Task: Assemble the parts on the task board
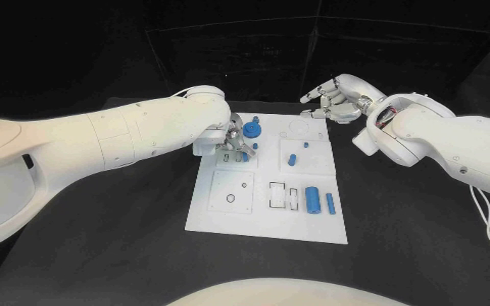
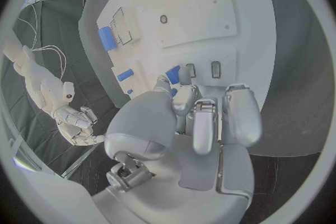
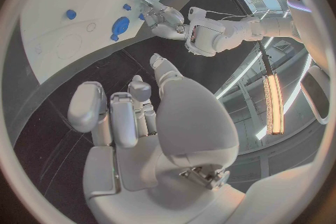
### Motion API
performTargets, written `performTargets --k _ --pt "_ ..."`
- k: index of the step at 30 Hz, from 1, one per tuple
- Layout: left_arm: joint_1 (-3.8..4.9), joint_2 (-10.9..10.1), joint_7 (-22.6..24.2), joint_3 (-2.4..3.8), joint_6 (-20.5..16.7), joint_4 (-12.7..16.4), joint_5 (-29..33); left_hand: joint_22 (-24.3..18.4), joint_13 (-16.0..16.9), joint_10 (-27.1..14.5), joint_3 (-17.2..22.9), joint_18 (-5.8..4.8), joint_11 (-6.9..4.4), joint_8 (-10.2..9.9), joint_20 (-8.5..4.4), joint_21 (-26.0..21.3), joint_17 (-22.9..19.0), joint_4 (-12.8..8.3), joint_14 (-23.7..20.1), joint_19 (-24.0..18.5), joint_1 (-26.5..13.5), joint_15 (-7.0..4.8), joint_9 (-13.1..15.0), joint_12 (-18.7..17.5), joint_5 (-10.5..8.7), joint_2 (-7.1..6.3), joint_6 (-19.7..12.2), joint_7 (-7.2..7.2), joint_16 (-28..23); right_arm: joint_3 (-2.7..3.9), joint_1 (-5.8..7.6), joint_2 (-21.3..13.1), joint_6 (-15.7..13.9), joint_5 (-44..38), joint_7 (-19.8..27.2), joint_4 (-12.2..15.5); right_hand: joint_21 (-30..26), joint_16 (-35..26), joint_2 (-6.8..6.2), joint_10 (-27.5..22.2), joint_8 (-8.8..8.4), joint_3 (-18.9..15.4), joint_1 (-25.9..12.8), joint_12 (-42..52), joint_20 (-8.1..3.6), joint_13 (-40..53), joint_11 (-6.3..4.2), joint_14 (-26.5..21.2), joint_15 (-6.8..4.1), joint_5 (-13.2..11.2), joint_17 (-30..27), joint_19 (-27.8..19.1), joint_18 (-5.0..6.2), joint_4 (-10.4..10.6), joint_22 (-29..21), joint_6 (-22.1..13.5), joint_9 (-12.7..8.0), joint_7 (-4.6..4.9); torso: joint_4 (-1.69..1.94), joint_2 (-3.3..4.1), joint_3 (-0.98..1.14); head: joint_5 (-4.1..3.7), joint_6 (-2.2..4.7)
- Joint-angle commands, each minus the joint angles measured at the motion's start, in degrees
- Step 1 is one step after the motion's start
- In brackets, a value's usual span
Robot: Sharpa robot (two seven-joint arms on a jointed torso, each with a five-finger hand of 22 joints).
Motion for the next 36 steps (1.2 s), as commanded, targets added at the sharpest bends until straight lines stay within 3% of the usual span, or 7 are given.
performTargets --k 1,12,17,23,29,33,36 --pt "0.09 0.1 0.2 -0.04 0.8 -0.1 -0.4 0.1 0.0 0.1 0.7 -1.05 -0.08 0.4 -0.1 0.3 15.1 -0.3 6.1 0.3 1.1 -0.35 0.3 0.2 -0.05 0.21 -0.7 -0.06 0.2 0.04 0.12 0.1 0.6 -0.1 0.0 0.0 -0.3 -0.1 0.59 -0.2 0.39 -0.4 0.1 -0.3 -0.08 -0.1 -0.15 2.5 0.05 0.4 0.0 -0.5 0.34 0.0 0.0 0.1 0.0 -0.24 0.04 0.0 0.01 -0.01 -0.11" --pt "0.08 0.2 0.9 -0.07 -0.1 -0.1 -0.4 0.2 -0.2 -0.2 4.6 -1.02 -0.19 0.5 -0.16 0.1 15.1 -3.0 6.1 0.2 4.3 -0.44 1.0 -0.1 0.03 1.43 -1.7 -0.17 0.2 0.04 0.12 0.2 0.8 -0.1 0.0 -0.1 -0.3 -0.1 0.59 -0.2 0.39 -0.4 0.1 -0.3 -0.08 -0.1 -0.15 2.5 0.05 0.4 0.0 -0.5 0.34 0.0 0.0 0.1 0.0 -0.24 0.02 -0.02 0.02 -0.06 -0.24" --pt "0.08 0.1 1.3 -0.08 -0.6 0.2 0.2 0.1 -0.6 -0.7 8.4 -0.97 -0.42 0.0 -0.32 0.0 15.1 -5.9 6.1 0.1 7.7 -0.63 1.0 -0.5 0.13 1.41 -2.5 -0.38 0.2 0.04 0.12 0.2 1.0 -0.1 -0.1 -0.1 -0.2 -0.1 0.64 0.0 0.41 -0.4 0.0 0.0 -0.08 0.2 -0.15 2.5 0.05 0.5 0.1 -0.4 0.32 0.1 0.0 0.1 0.0 -0.24 0.03 -0.01 0.02 -0.05 -0.31" --pt "0.05 -0.5 2.0 -0.08 -1.7 0.9 0.9 0.1 -2.1 -2.0 14.9 -0.97 -0.43 -1.4 -0.48 -0.1 15.1 -10.2 6.1 0.0 12.2 -0.72 0.5 -2.3 1.21 0.06 -3.6 -0.31 0.2 0.04 0.12 0.3 1.3 -0.1 -0.2 -0.1 -0.2 -0.1 0.78 0.1 0.44 -0.4 0.1 0.0 -0.09 0.3 -0.17 2.6 0.04 0.7 0.1 -0.4 0.31 0.2 0.1 0.1 0.0 -0.26 0.09 -0.01 -0.04 -0.17 -0.47" --pt "0.01 -1.7 3.0 -0.08 -3.1 2.1 1.2 0.1 -4.3 -2.7 27.9 -0.94 0.03 -2.2 -0.07 -0.3 15.1 -13.0 6.1 -0.1 10.7 -0.07 0.5 -4.4 2.05 -4.13 -3.9 0.5 0.2 0.03 0.11 0.5 1.4 -0.1 -0.2 -0.3 -0.3 -0.1 0.84 0.1 0.46 -0.5 0.1 0.1 -0.1 0.3 -0.18 2.6 0.03 0.9 0.1 -0.4 0.32 0.2 0.0 0.1 0.0 -0.26 0.09 0.01 -0.02 -0.23 -0.53" --pt "-0.02 -3.0 3.4 -0.08 -4.8 3.4 1.2 0.2 -4.6 -2.2 40.6 -0.83 0.12 -1.4 0.12 -0.5 15.1 -13.9 6.1 -0.1 5.2 0.19 1.5 -4.5 1.78 -8.76 -3.7 0.82 0.2 0.03 0.11 0.6 1.5 -0.2 -0.2 -0.4 -0.3 -0.1 0.89 0.1 0.47 -0.5 0.1 0.0 -0.1 0.2 -0.18 2.6 0.03 1.1 0.1 -0.4 0.33 0.3 0.0 0.1 0.0 -0.27 0.11 0.0 -0.03 -0.21 -0.6" --pt "-0.05 -4.1 3.7 -0.08 -6.2 4.6 1.3 0.3 -4.6 -1.9 45.3 -0.84 0.31 -0.8 0.14 -0.6 15.1 -14.6 6.1 -0.1 3.0 0.18 2.1 -4.3 1.66 -10.32 -3.7 0.62 0.2 0.03 0.11 0.6 1.6 -0.2 -0.3 -0.5 -0.3 -0.1 0.89 0.1 0.47 -0.5 0.1 0.0 -0.1 0.2 -0.18 2.6 0.03 1.1 0.1 -0.4 0.33 0.3 0.0 0.1 0.0 -0.27 0.12 -0.02 -0.01 -0.2 -0.71"
